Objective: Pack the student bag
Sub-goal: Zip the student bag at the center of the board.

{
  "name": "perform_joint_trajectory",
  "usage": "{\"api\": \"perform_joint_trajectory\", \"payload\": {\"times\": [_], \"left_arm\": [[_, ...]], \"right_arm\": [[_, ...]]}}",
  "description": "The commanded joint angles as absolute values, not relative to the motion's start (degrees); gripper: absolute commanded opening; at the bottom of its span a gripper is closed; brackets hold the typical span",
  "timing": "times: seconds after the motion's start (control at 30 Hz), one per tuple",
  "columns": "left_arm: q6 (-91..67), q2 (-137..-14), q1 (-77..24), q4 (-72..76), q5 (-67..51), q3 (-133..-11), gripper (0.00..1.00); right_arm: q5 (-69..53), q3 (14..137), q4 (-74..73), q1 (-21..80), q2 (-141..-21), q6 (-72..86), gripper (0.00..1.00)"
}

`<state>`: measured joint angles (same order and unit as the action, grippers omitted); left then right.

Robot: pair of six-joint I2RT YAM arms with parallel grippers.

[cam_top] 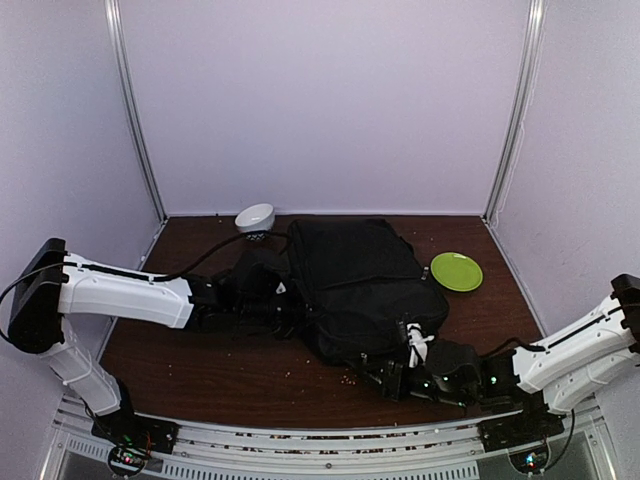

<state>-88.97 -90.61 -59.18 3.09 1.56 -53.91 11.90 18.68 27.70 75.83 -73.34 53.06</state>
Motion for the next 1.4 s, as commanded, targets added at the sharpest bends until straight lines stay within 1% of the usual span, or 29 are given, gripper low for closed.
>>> {"api": "perform_joint_trajectory", "payload": {"times": [0.0,0.13,0.33,0.73,1.37], "left_arm": [[-89.12,-86.49,-58.54,10.83,3.87,-57.48,0.0],[-89.12,-86.52,-58.54,10.9,3.61,-57.52,0.0],[-89.11,-86.39,-58.54,10.55,3.25,-57.5,0.0],[-89.14,-86.67,-58.54,10.98,3.07,-57.01,0.0],[-89.46,-87.55,-58.54,10.71,2.75,-57.08,0.0]], "right_arm": [[14.36,18.4,31.19,75.19,-75.49,54.95,0.51],[14.13,19.72,32.41,74.89,-78.01,53.59,0.48],[16.44,21.39,31.77,74.14,-80.92,52.93,0.41],[18.66,24.61,29.5,73.67,-82.91,48.76,0.3],[18.99,25.03,27.78,73.37,-80.86,46.73,0.03]]}}
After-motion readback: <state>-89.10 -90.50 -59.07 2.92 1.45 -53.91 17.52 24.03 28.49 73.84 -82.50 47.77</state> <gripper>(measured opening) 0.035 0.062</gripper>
